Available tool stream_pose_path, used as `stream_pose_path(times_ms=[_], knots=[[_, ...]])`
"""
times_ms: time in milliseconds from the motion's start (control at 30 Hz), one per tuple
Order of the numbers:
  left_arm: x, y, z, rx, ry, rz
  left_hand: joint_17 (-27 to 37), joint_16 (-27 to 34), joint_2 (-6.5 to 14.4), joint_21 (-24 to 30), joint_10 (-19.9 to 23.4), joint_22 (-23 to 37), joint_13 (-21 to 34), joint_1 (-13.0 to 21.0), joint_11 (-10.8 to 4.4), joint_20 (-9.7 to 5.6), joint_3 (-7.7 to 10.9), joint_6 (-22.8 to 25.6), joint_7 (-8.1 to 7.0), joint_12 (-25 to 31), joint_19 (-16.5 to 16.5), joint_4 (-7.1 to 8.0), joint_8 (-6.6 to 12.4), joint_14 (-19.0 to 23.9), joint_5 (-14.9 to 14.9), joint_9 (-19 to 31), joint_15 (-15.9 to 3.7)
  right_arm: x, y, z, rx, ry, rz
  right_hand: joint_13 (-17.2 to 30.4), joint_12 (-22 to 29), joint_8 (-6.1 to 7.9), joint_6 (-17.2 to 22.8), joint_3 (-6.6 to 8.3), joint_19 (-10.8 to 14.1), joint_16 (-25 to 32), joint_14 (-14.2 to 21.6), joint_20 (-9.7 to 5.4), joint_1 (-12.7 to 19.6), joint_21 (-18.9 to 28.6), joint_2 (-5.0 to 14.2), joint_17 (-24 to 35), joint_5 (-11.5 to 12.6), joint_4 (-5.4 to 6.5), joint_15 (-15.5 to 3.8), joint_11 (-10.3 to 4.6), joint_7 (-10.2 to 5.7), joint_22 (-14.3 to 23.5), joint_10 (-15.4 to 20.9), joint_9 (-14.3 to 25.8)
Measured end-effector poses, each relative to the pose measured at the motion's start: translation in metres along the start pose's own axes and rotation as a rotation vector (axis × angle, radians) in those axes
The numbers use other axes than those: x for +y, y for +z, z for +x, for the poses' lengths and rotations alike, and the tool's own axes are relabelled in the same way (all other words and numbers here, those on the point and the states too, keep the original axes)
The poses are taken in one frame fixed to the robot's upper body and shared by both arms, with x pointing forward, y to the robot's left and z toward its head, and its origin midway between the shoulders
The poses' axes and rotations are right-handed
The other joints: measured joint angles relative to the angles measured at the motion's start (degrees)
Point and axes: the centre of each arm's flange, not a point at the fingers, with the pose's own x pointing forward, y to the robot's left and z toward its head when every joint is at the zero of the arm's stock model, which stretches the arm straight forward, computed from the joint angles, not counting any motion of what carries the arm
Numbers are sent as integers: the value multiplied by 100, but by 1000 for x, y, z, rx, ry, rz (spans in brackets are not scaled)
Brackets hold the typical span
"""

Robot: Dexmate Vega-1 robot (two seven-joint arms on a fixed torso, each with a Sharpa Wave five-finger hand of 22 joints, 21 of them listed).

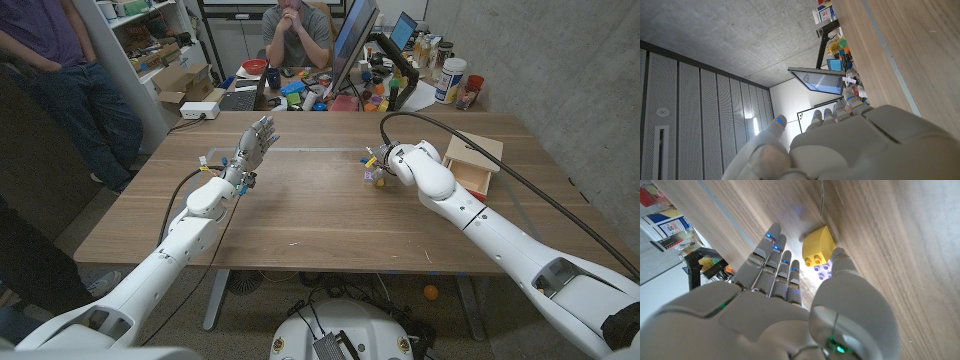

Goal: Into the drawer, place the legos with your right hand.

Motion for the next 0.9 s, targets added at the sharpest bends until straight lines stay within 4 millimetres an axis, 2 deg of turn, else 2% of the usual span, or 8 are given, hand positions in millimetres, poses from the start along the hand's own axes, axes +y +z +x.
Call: stream_pose_path(times_ms=[133,267,433,500,600,667,833,900], knots=[[1,0,1,2,-1,1,0,0,0,0,0,0,0,0,0,0,0,0,0,0,0,0,0,0,0,0,0,-1,-1,1,3,-13,2,359,543,244,503,-287,357,719,655,-116,488,369,40,810,63,-20,-118,-116,-81,224,348,215],[1,-1,2,3,0,2,0,0,0,0,0,0,0,0,0,0,0,0,0,0,0,0,0,0,0,0,0,-2,0,2,4,-30,3,713,985,403,780,-495,569,1289,1040,-200,917,728,69,1542,127,-33,-241,-209,-133,481,502,412],[1,-1,4,4,-1,0,0,0,0,0,0,0,0,0,0,0,0,0,0,0,0,0,0,0,0,0,0,-3,0,2,3,-51,0,1079,1440,631,1170,-648,624,1720,1316,-230,1276,1074,127,2203,207,9,-332,-313,-230,781,744,617],[1,-1,4,4,-2,1,0,0,0,0,0,-1,0,0,0,0,0,0,0,0,0,0,0,0,0,0,0,-4,0,2,4,-59,-1,1277,1689,806,1423,-701,724,1883,1492,-252,1440,1265,175,2486,240,24,-379,-340,-263,921,959,727],[2,-1,5,5,-1,1,0,0,0,0,0,-1,0,0,0,0,-19,0,0,0,0,-15,0,0,0,0,0,-5,0,2,5,-76,-2,1678,2162,1156,1812,-801,848,2098,1793,-296,1630,1596,216,2974,286,70,-471,-361,-263,1113,1420,914],[2,-2,5,6,-1,1,0,0,0,0,0,-1,0,0,0,0,-47,0,0,0,0,1,0,0,0,0,0,-4,0,2,3,-84,-2,1914,2392,1347,1926,-840,952,2166,1955,-315,1735,1777,274,3216,310,92,-540,-354,-148,1196,1630,915],[3,-2,5,6,-1,1,0,0,0,0,0,-1,0,0,0,0,-47,0,0,0,0,1,0,0,0,0,0,-6,1,2,-5,-112,-1,2283,2722,1347,2124,-894,1051,2220,2183,-333,1803,2060,303,3600,321,131,-670,-283,51,1277,1984,915],[3,-2,5,7,-1,1,0,0,0,0,0,-1,0,0,0,0,-47,0,0,0,0,1,0,0,0,0,0,-5,2,2,-6,-116,-1,2316,2750,1347,2146,-894,1061,2248,2244,-324,1802,2115,304,3674,321,131,-691,-302,74,1277,2041,915]])
